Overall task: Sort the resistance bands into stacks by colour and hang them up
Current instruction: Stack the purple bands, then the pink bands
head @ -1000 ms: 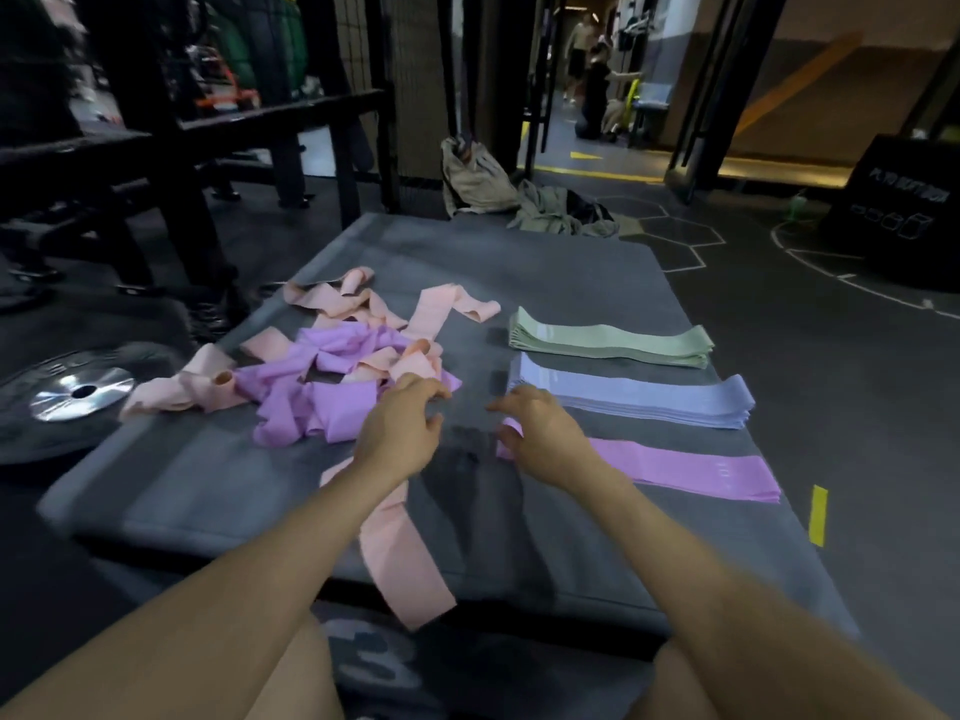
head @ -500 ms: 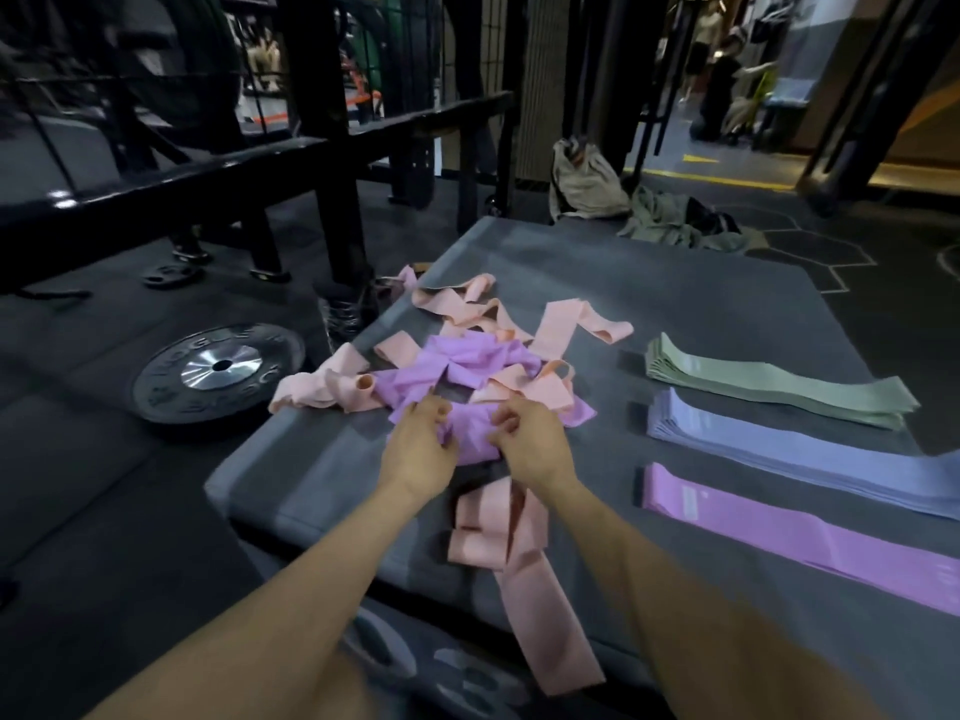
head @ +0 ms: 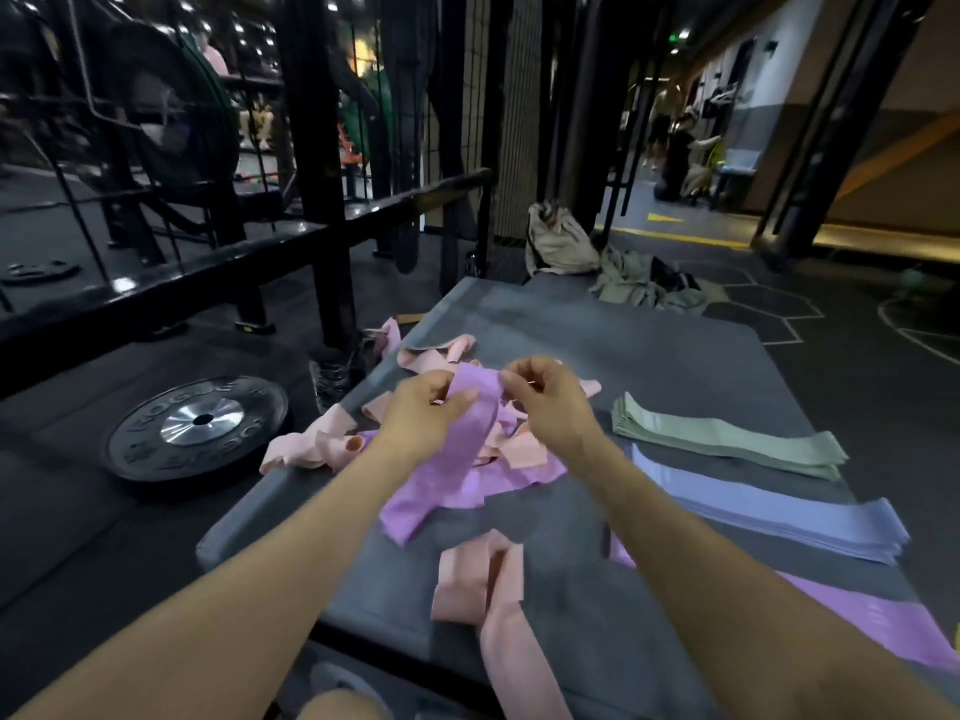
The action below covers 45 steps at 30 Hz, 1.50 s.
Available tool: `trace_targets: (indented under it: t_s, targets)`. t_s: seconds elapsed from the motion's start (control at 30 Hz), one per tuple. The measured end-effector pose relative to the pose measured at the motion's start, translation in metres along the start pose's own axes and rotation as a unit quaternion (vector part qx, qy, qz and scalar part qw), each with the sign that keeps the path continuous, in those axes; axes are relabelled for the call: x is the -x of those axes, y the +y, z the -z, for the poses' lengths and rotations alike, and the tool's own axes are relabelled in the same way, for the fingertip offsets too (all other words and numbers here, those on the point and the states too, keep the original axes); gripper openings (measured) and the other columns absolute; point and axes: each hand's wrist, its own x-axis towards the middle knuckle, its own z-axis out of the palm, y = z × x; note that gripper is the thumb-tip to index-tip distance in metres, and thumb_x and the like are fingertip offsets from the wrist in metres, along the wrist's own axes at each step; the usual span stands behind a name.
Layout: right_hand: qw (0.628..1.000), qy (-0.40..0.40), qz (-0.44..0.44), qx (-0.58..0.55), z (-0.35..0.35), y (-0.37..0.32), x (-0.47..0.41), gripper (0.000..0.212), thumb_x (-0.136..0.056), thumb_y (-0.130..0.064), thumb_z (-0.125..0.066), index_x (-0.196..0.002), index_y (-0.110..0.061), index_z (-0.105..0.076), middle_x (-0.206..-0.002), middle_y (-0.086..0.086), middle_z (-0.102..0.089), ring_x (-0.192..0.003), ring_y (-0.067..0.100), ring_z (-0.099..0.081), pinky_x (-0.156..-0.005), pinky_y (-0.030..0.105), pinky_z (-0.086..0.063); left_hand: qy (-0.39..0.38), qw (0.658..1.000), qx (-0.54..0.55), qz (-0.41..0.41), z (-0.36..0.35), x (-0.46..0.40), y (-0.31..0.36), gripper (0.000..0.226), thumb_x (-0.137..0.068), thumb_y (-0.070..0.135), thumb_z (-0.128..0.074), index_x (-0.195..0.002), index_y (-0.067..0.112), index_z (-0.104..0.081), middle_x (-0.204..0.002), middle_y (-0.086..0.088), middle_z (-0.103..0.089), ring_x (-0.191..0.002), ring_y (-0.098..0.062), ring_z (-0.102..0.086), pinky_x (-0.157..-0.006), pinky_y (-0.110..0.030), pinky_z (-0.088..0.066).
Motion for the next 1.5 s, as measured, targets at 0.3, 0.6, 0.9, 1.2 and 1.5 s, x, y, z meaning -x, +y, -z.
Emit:
trace_targets:
  t_s: [0.3, 0.6, 0.9, 1.2, 1.5]
  targets:
    - [0.997, -0.022, 0.002, -0.069, 0.032, -0.030, 0.011, 0.015, -0.081, -0.014, -0.072, -0.090, -0.009, -0.061, -0.074, -0.002, -0.060, -0.062, 0.003, -0.055, -0.065, 0.019, -0.049, -0.015, 0.987, 0.159, 0.000, -0.002, -0.008, 0.059, 0.009, -0.088, 0.022, -0.064, -0.084, 0.014, -0.068, -0.091, -0.005, -0.064, -0.085, -0.015, -0.054, -0.085, -0.037, -0.046]
    - [0.994, 0.013, 0.006, -0.113, 0.046, -0.042, 0.010, 0.025, -0.091, 0.000, -0.055, -0.070, -0.009, -0.046, -0.062, 0.007, -0.050, -0.059, 0.019, -0.046, -0.067, 0.036, -0.044, -0.093, 0.984, 0.151, 0.034, -0.011, -0.006, 0.070, 0.032, -0.090, 0.030, -0.059, -0.107, 0.003, -0.062, -0.103, -0.011, -0.067, -0.096, -0.025, -0.064, -0.089, -0.039, -0.052]
    - [0.987, -0.009, -0.025, -0.157, 0.051, -0.045, 0.012, 0.021, -0.089, -0.006, -0.061, -0.092, -0.015, -0.042, -0.080, 0.009, -0.054, -0.073, 0.021, -0.057, -0.082, 0.041, -0.050, -0.030, 0.991, 0.124, -0.026, -0.007, 0.004, 0.075, 0.044, -0.079, -0.003, -0.068, -0.112, 0.018, -0.047, -0.104, -0.016, -0.062, -0.084, -0.019, -0.059, -0.069, -0.028, -0.051]
    - [0.998, 0.014, 0.065, -0.003, 0.056, -0.047, 0.011, 0.017, -0.082, -0.010, -0.070, -0.072, -0.021, -0.062, -0.070, 0.004, -0.059, -0.069, 0.019, -0.054, -0.071, 0.043, -0.050, -0.102, 0.989, 0.080, -0.073, -0.003, 0.005, 0.089, 0.027, -0.075, 0.000, -0.074, -0.093, 0.015, -0.061, -0.085, 0.000, -0.062, -0.077, -0.012, -0.057, -0.061, -0.013, -0.048]
    - [0.996, -0.003, 0.086, -0.008, 0.064, -0.054, 0.018, 0.012, -0.087, -0.014, -0.065, -0.079, -0.012, -0.056, -0.065, -0.001, -0.051, -0.049, -0.003, -0.041, -0.049, 0.010, -0.033, -0.045, 0.980, -0.106, -0.160, -0.007, 0.003, 0.096, 0.013, -0.088, 0.016, -0.063, -0.095, 0.010, -0.072, -0.085, 0.003, -0.044, -0.084, -0.010, -0.043, -0.069, -0.016, -0.033]
